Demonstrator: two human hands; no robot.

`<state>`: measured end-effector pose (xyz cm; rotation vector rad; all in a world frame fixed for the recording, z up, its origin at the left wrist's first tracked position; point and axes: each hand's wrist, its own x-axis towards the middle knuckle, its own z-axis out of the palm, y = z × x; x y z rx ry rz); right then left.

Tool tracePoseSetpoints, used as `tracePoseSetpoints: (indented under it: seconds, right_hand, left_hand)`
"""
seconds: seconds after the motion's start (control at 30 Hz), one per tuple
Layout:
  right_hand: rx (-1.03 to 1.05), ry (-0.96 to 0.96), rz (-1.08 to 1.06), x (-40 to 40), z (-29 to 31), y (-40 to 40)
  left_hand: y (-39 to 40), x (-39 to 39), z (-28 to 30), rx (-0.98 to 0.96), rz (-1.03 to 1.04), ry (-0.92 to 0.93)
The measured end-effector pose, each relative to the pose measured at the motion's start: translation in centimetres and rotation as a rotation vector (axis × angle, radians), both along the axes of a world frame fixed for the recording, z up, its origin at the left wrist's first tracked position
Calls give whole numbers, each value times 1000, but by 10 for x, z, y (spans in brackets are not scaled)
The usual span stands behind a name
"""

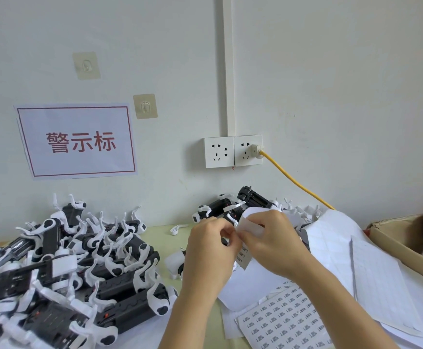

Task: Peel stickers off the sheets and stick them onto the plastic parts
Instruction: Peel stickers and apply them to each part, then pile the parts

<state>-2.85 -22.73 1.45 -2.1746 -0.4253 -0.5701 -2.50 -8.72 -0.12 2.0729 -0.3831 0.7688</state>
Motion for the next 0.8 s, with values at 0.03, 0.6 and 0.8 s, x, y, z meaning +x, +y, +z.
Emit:
tracePoseSetpoints:
  seconds: [0.03, 0.6, 0.8]
  right_hand:
    - [8, 5, 8, 0, 0, 0]
    - [-1, 47, -23, 4, 0, -12]
    - [-13, 81, -52, 3, 1, -14]
  left_hand:
    - [0, 0, 0, -19, -5, 7]
    - [3, 2, 3, -206, -148, 181]
    - [4, 1, 3, -174, -161, 196]
